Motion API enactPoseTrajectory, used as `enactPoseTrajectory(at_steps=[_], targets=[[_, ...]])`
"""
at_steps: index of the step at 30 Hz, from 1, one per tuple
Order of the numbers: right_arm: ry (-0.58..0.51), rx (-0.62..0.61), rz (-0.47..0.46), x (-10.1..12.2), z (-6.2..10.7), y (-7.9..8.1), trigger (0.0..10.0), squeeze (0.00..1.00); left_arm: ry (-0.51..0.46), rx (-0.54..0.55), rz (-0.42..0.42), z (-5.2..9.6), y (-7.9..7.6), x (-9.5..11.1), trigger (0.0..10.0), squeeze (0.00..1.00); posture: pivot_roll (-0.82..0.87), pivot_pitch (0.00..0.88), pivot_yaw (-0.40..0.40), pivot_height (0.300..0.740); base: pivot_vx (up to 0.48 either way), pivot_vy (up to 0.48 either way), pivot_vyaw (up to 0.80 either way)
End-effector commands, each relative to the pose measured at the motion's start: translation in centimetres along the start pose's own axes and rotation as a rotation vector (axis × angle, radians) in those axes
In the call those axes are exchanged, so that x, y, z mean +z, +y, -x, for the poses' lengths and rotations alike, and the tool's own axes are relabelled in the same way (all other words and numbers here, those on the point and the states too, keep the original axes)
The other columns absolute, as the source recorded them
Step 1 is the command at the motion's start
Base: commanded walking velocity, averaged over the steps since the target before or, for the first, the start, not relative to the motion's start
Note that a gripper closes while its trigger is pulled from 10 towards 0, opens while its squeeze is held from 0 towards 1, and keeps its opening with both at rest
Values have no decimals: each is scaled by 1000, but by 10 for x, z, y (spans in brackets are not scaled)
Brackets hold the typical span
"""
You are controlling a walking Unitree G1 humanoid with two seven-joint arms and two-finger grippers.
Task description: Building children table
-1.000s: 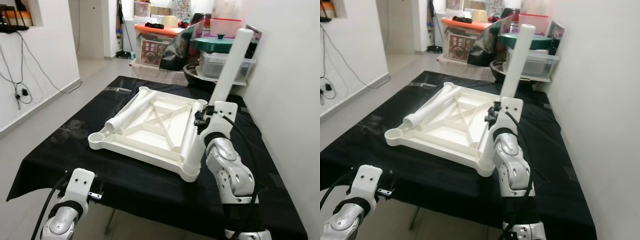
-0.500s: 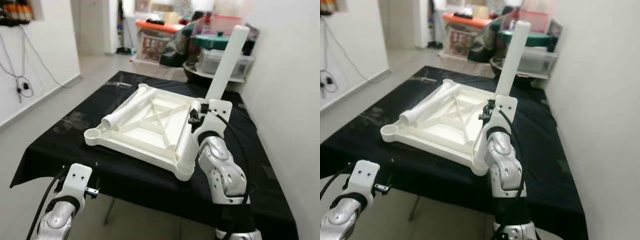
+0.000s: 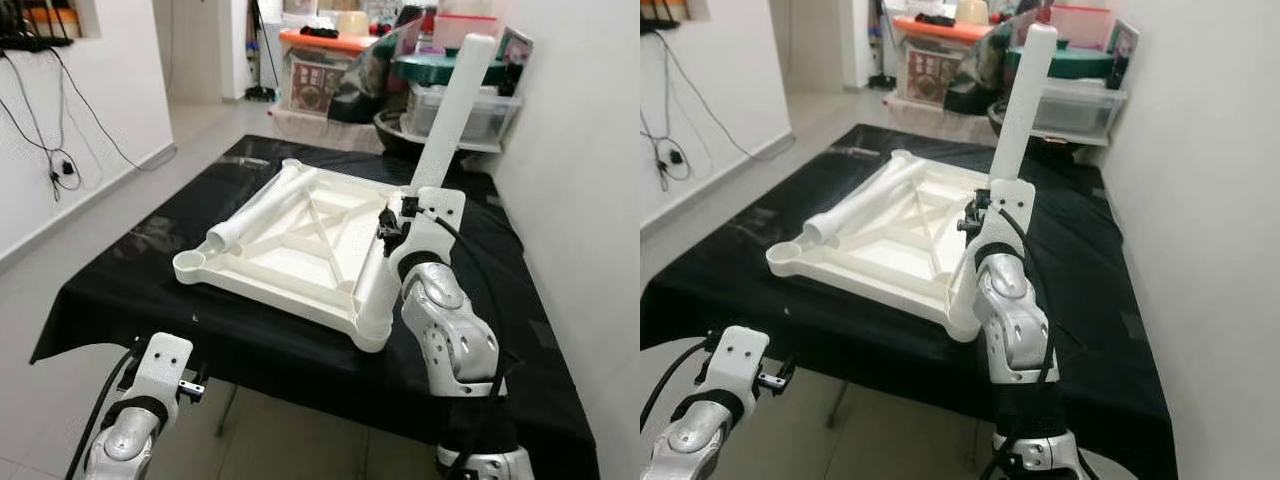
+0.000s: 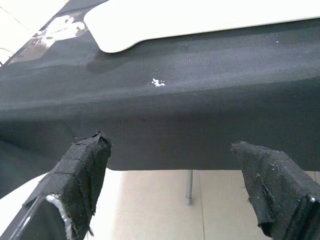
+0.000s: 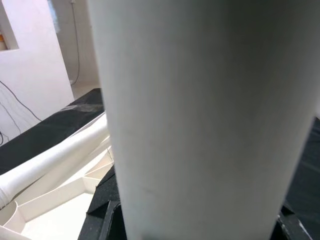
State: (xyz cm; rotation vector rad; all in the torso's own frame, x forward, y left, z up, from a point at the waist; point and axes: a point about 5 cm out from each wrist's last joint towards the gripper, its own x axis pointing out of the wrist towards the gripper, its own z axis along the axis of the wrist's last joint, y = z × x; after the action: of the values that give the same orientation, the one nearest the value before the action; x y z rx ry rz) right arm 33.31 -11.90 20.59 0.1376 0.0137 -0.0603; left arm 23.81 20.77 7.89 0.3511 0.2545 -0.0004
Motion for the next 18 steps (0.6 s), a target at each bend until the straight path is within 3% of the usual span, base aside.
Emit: enactPoseTrajectory(at_steps=[1,13,14,18], targets=[[124,-37,-14,-25,1,-11,10000,0,8,-11,-7,-2,-2,-2,10000,0,96,0,-84,740,0,0,0],[108,-7,-5,-21,1,-7,10000,0,1,-18,-15,-3,-6,-1,10000,0,90,0,-83,740,0,0,0],[99,2,-15,-18,1,-6,10000,894,0,-19,-15,-3,-6,-1,10000,0,86,0,-82,740,0,0,0],[86,14,-29,-15,1,-4,10000,894,0,-20,-15,-3,-6,-1,10000,0,86,0,-82,740,0,0,0]])
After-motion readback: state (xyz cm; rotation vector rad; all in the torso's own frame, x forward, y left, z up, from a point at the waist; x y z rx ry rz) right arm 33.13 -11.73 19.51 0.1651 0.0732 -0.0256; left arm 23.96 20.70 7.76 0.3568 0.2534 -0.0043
